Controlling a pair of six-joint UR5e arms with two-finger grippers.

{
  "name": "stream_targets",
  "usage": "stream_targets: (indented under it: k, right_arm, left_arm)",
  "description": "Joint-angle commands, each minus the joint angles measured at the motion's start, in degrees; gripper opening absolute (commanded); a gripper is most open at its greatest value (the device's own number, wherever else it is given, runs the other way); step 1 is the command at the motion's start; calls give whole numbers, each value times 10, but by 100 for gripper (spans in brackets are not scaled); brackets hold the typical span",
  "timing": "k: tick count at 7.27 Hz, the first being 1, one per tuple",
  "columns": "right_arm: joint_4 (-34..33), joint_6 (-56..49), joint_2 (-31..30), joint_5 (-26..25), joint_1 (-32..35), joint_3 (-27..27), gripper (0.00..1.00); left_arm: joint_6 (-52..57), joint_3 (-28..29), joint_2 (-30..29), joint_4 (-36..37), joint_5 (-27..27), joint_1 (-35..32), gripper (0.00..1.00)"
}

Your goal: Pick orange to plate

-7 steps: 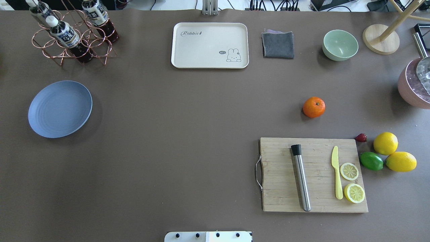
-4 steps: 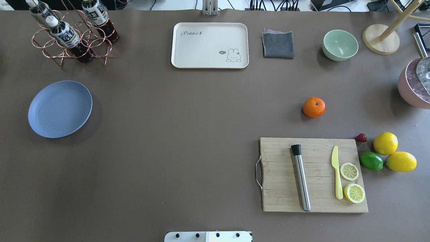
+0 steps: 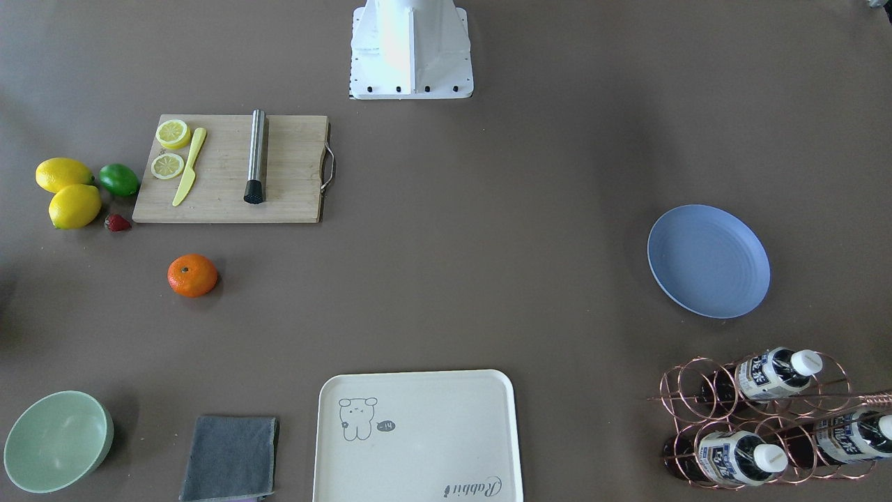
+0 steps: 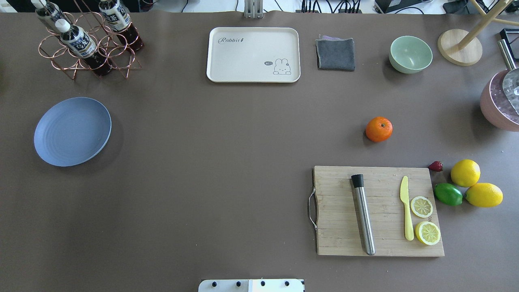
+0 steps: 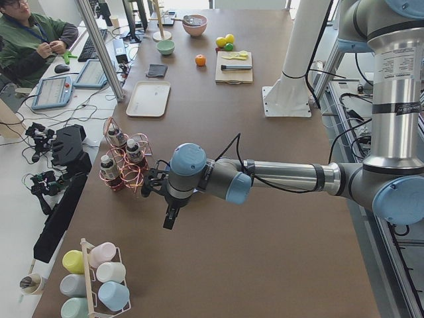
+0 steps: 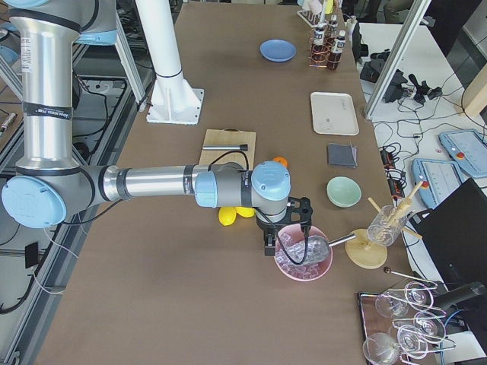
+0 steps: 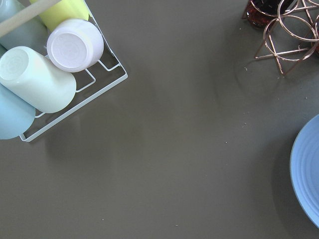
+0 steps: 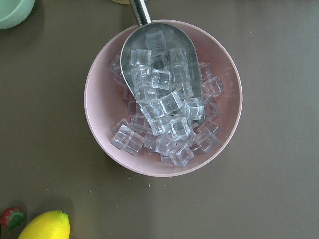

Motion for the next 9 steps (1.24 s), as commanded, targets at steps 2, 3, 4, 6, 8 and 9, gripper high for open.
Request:
stream_targets:
  k: [2, 3, 4, 6, 8, 9]
  right_arm:
    - [1, -2, -4, 1, -4, 1, 100]
    - [1, -1, -5, 3, -4, 3, 100]
    - [0, 2, 4, 3, -5, 0, 100]
    - [1, 15, 7, 2, -5, 4, 100]
    - [1, 15, 8, 4, -5, 8, 100]
    - [1, 16, 18, 3, -5, 2, 100]
  left_arm:
    - [1, 9, -13, 0, 0, 0, 98]
    - [1, 7, -10, -1, 0, 0, 98]
    - [2, 9, -5, -2, 0, -1, 98]
    - [2, 0, 13, -4, -4, -6, 98]
    - [1, -1, 13, -3, -5, -9, 98]
    - [4, 0, 12, -7, -4, -10, 98]
